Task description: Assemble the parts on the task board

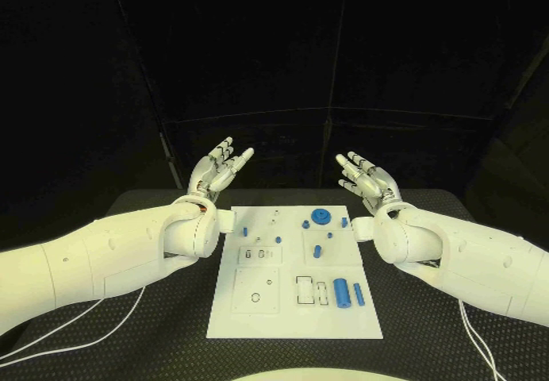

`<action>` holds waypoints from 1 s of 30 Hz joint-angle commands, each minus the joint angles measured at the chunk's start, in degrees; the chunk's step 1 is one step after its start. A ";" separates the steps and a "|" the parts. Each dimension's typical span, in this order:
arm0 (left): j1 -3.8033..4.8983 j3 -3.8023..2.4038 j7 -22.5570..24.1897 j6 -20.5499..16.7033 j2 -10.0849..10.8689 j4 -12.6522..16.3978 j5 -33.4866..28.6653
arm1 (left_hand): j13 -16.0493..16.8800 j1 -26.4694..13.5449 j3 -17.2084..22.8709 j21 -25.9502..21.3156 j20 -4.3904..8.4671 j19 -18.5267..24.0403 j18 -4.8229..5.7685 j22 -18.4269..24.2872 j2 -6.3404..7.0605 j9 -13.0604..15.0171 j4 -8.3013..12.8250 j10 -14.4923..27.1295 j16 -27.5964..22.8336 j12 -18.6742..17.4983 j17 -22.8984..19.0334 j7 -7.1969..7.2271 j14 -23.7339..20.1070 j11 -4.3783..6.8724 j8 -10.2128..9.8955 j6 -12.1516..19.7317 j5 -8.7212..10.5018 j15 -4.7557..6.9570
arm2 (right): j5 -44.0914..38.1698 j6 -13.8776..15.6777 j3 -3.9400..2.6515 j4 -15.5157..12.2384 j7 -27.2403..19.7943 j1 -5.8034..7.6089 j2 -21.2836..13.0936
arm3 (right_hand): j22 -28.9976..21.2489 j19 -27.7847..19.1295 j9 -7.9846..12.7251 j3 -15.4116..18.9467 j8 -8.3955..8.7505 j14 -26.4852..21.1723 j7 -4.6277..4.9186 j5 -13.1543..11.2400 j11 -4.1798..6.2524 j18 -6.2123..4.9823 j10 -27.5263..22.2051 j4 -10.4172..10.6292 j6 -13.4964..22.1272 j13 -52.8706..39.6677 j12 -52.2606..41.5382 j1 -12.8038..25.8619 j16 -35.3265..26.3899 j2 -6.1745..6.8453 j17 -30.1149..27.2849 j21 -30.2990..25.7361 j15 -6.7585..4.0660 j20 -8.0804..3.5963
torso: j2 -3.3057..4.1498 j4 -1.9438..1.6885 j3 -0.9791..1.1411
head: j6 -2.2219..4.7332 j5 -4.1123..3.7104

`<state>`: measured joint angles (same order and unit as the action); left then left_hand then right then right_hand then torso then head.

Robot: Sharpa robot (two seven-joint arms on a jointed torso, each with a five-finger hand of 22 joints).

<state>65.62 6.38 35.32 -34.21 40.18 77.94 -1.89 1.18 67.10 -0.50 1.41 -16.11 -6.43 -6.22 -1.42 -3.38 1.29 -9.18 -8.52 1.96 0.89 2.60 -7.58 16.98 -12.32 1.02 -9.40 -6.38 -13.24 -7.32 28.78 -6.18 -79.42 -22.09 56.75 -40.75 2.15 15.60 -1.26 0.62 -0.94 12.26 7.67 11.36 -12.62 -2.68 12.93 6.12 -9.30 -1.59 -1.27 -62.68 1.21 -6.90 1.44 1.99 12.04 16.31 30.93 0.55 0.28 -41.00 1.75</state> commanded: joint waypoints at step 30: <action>0.17 -0.02 3.22 4.81 4.51 5.33 -0.98 | 0.22 2.52 0.29 0.70 -0.82 -0.48 -0.40 -0.25 -0.30 0.26 -0.24 -1.15 1.14 0.50 0.70 -7.92 3.81 -1.44 0.56 -1.79 -0.40 -0.98 | -64.85 -10.96 -1.71 6.93 14.28 4.82 1.80 | 9.38 42.62 -2.64 -8.19 -6.60 64.73 3.01 -1.15 6.15 -7.96 55.12 -17.38 -48.21 -2.17 -5.08 -16.77 13.89 4.15 5.99 22.40 -9.73 -7.42 | 2.74 -0.32 0.04 | -0.18 -0.60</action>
<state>65.67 6.41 37.47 -30.66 44.58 82.83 -2.65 1.34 69.11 -0.44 1.95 -16.67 -6.79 -6.22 -1.63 -3.64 1.51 -9.48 -9.46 2.92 1.24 3.24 -7.70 20.51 -13.65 1.38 -10.94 -6.66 -14.19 -60.36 20.39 -7.87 -72.32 -12.59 61.41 -39.00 11.30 57.73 -3.91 -7.25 -7.59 76.27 10.68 9.93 -6.59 -9.82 67.65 -11.22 -57.22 -3.74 -6.50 -79.51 14.83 -3.06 7.23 23.92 2.51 9.17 32.76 0.43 0.34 -41.24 1.20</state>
